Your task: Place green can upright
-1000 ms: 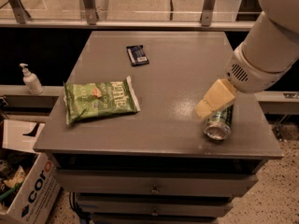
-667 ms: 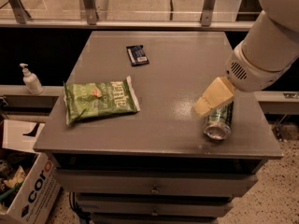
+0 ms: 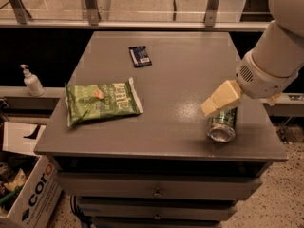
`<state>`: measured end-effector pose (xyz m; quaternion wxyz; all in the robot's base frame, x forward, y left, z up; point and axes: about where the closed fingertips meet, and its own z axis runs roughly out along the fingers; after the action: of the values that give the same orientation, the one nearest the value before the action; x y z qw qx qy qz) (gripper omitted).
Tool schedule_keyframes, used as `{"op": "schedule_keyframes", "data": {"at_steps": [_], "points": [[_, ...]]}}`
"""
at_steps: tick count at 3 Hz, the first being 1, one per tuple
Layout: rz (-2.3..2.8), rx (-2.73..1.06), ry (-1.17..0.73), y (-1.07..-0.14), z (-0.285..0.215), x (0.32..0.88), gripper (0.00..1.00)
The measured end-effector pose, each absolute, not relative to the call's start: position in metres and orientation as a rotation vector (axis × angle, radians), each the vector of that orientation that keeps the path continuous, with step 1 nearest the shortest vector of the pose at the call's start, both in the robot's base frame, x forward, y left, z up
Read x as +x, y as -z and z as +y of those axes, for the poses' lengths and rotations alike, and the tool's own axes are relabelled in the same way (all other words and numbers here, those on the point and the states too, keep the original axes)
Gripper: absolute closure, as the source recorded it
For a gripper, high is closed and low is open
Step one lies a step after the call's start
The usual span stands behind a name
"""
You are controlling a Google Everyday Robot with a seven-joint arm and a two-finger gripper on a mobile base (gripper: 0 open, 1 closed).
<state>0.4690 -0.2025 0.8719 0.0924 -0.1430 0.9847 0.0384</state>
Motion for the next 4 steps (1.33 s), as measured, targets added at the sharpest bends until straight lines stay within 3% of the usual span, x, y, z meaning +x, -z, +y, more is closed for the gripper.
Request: {"op": "schedule_keyframes", "data": {"at_steps": [2, 4], "points": [[2.982, -0.084, -0.215, -0.853, -0.205, 0.477, 0.0], [2.922, 0.032, -0.1, -0.852, -0.184, 0.467, 0.0]]}}
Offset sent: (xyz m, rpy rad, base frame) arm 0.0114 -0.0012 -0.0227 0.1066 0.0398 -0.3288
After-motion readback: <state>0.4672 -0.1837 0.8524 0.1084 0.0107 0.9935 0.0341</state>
